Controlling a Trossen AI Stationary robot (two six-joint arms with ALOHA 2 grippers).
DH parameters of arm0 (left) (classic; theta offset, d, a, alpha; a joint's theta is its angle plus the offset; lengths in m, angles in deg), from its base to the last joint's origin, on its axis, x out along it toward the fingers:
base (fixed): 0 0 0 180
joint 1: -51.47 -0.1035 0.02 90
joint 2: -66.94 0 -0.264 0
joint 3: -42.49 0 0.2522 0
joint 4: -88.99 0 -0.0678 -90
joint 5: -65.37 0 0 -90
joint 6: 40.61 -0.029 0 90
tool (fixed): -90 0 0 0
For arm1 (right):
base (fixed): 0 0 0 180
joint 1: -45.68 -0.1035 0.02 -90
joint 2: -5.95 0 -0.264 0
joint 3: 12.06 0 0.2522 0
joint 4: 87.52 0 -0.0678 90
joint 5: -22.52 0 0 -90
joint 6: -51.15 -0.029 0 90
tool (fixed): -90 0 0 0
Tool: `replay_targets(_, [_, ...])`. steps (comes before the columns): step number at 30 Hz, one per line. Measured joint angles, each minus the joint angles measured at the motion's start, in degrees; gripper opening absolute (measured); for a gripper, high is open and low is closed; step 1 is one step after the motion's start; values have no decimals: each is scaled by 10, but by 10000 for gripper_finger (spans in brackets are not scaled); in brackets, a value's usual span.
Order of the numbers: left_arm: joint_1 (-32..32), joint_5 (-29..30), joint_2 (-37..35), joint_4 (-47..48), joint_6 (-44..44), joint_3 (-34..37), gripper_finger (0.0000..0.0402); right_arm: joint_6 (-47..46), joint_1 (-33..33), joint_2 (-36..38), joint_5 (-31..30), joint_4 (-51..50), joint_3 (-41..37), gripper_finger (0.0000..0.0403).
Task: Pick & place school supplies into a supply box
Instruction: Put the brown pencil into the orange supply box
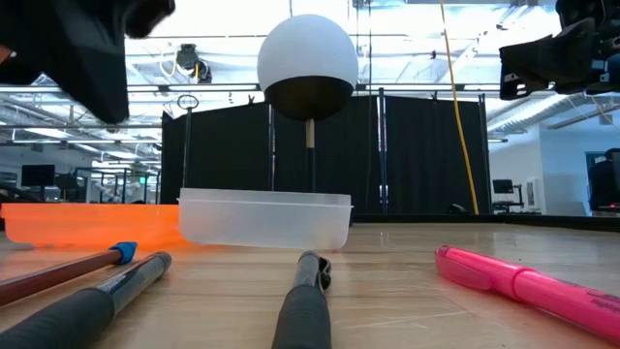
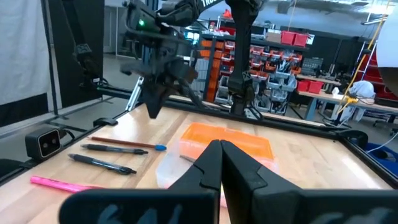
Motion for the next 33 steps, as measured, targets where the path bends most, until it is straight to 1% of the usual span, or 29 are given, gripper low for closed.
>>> replay_targets(2, [-13,-26,14,6,24,-10,11,-2,0,0,0,0,0,0])
replay_targets(6, [-36,-80,44,12,27,-38,11,3,0,0,0,1,0,0])
replay_targets(9, [-49,-103,63,40,31,-60,4,1,0,0,0,6,0,0])
replay_targets(11, [-57,-111,69,44,30,-72,9,-3,0,0,0,5,0,0])
replay_targets(16, [-64,-107,71,43,11,-80,42,-22,0,0,0,5,0,0])
replay_targets(19, [-63,-93,71,44,15,-80,65,-24,0,0,1,8,0,0])
replay_targets(28, [-65,-81,72,52,22,-79,131,-24,0,0,1,27,0,0])
replay_targets(30, [-65,-84,75,53,22,-79,143,-25,0,0,1,26,0,0])
replay_targets(33, [-66,-107,87,57,30,-79,151,-29,0,0,1,26,0,0])
